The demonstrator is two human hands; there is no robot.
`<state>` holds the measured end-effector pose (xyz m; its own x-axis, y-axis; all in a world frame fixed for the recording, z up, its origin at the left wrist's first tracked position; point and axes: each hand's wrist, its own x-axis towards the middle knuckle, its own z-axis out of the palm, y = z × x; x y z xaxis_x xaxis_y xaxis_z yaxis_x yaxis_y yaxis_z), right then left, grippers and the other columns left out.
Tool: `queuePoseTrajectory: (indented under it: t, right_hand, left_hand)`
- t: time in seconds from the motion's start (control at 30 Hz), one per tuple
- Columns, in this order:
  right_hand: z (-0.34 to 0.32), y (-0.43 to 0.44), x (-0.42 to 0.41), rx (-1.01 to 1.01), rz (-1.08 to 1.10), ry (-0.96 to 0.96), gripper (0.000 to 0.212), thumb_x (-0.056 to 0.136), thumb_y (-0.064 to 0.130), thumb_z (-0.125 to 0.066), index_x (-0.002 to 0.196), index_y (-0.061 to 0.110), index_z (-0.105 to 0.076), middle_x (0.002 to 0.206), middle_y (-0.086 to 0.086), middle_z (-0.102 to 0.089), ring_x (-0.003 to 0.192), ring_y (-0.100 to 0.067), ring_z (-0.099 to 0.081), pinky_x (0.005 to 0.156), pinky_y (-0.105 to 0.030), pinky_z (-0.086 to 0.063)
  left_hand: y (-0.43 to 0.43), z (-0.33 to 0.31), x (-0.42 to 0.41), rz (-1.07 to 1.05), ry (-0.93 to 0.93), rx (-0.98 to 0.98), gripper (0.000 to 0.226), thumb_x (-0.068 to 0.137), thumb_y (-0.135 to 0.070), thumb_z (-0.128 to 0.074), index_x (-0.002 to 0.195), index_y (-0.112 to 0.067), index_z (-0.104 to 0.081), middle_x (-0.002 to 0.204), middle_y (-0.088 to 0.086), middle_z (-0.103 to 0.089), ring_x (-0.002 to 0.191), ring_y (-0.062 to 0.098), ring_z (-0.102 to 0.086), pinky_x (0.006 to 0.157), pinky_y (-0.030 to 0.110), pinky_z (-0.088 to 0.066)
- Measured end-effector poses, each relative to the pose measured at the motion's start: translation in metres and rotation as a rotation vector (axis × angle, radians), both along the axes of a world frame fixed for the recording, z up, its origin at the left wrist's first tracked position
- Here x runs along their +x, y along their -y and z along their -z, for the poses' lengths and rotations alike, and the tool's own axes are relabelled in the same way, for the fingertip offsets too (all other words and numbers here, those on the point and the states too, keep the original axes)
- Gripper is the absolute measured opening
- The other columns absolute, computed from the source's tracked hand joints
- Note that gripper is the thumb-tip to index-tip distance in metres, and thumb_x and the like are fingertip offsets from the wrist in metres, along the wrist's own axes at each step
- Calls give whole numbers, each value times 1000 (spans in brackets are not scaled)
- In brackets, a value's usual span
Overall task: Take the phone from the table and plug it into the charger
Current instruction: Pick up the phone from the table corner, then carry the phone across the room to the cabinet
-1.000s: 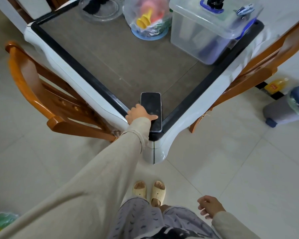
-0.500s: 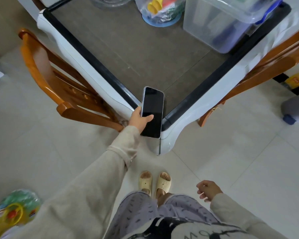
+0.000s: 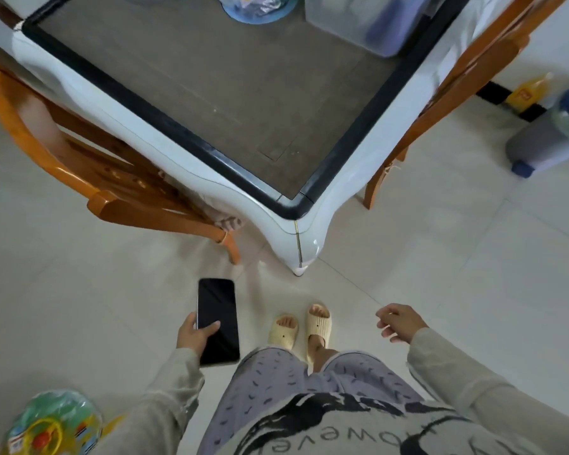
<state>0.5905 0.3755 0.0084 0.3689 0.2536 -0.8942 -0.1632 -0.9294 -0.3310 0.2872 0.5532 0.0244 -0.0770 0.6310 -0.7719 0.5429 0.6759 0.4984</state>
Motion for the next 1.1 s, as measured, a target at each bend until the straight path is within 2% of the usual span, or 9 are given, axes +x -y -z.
queuePoseTrajectory:
  t: [0.07, 0.1, 0.17, 0.3, 0.47, 0.7, 0.87, 1.0, 1.1]
  right_hand:
    - [-5, 15, -12, 17, 111, 6, 12, 91, 8, -44, 91, 6, -55, 70, -4, -56, 56, -16, -50, 51, -23, -39]
    - [-7, 23, -20, 21, 166, 13, 13, 91, 9, -43, 91, 6, -56, 70, -4, -56, 57, -16, -50, 52, -23, -39]
    - [-9, 39, -38, 18, 255, 23, 13, 91, 8, -43, 92, 6, -56, 70, -4, -56, 57, -16, -51, 52, -23, -40]
    - [-7, 81, -81, -8, 482, 19, 13, 91, 7, -41, 91, 5, -55, 68, -5, -55, 56, -17, -50, 52, -24, -38]
    - [3, 137, -140, -40, 818, -33, 12, 92, 4, -41, 86, 5, -52, 63, -8, -51, 51, -19, -45, 48, -22, -32]
    - [18, 199, -216, -118, 1194, -51, 33, 91, -3, -44, 61, 8, -47, 58, -11, -46, 34, -19, -46, 25, -6, -26]
    - [25, 236, -237, -122, 1383, -108, 29, 92, -3, -40, 66, 7, -48, 58, -11, -45, 15, -3, -40, 25, -4, -28]
    - [32, 271, -225, -120, 1501, -119, 18, 92, -1, -41, 78, 4, -50, 60, -11, -48, 20, -6, -46, 27, -5, -31]
    - [33, 304, -193, -84, 1511, -135, 10, 92, 1, -42, 89, 2, -51, 61, -8, -49, 44, -17, -48, 33, -13, -36]
  left_hand:
    - [-8, 8, -6, 105, -59, 2, 26, 81, 10, -58, 65, -7, -46, 80, 12, -54, 82, 25, -50, 42, 8, -44]
    - [-12, 12, -7, 152, -75, 0, 26, 80, 12, -58, 65, -6, -46, 83, 13, -53, 78, 26, -50, 40, 10, -44]
    - [-20, 17, -6, 269, -109, -4, 10, 80, 12, -58, 84, 4, -54, 91, 18, -55, 80, 29, -54, 57, 27, -48]
    - [-31, 23, 12, 687, -226, -10, 41, 79, 7, -61, 119, 10, -52, 117, 29, -61, 109, 44, -57, 92, 44, -43]
    - [-14, 17, 58, 1156, -269, -13, 49, 81, 0, -61, 128, 3, -48, 131, 24, -56, 121, 36, -52, 95, 33, -38]
    - [45, 6, 143, 1429, -169, 26, 51, 84, -8, -60, 131, 1, -42, 137, 19, -51, 125, 35, -48, 102, 39, -36]
    - [91, 5, 206, 1522, -36, 37, 25, 82, -4, -62, 103, -8, -51, 112, 16, -61, 107, 34, -57, 84, 32, -39]
    - [140, 7, 255, 1582, 22, 27, 30, 80, 3, -61, 71, -21, -47, 92, 9, -58, 90, 26, -55, 79, 33, -40]
    - [179, 14, 283, 1641, -38, 55, 17, 80, 0, -62, 82, -13, -50, 96, 12, -61, 97, 33, -59, 82, 37, -43]
